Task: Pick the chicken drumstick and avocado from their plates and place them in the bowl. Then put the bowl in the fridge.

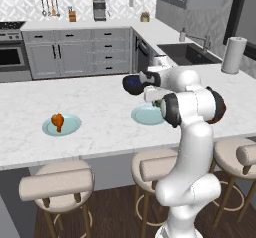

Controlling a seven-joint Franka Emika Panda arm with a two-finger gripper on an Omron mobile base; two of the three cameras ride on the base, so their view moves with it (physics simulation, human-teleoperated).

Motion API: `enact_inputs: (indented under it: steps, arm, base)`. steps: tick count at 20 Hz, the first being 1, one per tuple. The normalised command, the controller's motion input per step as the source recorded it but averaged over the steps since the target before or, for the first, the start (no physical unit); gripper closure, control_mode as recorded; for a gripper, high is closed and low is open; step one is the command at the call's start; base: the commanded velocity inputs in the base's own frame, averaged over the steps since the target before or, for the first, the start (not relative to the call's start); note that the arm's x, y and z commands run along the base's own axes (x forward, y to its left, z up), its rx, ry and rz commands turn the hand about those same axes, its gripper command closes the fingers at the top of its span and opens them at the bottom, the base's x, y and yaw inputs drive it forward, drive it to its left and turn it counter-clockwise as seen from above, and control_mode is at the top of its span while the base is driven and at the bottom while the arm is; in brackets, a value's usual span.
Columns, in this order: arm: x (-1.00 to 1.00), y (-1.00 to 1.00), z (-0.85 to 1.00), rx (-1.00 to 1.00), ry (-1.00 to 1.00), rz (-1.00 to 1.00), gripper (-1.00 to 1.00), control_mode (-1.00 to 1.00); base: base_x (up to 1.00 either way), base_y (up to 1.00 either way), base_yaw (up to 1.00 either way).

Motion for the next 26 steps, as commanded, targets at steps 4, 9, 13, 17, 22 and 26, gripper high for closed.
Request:
enact_inputs:
  steps: [4, 9, 13, 17, 22, 26]
  arm:
    - [-1.0, -0.77, 0.76, -0.02, -0.15, -0.08, 1.0, -1.0]
    - [-0.5, -0.96, 0.78, 0.11, -0.07, -0.12, 1.0, -1.0]
    - [-0.09, -1.0, 0.33, 0.19, 0.0, -0.03, 1.0, -1.0]
    - [0.0, -0.98, 0.0, 0.09, 0.0, -0.04, 1.0, -1.0]
    - [0.07, -0.76, -0.08, 0.0, 0.02, 0.0, 1.0, -1.0]
    - [0.5, -0.45, -0.3, -0.04, 0.02, 0.0, 1.0, -1.0]
  base:
    - [0.0, 0.0, 0.0]
    - [0.0, 0.0, 0.0]
    - [0.0, 0.0, 0.0]
    - [0.0, 0.0, 0.0]
    - [0.0, 0.0, 0.0]
    - [0.0, 0.0, 0.0]
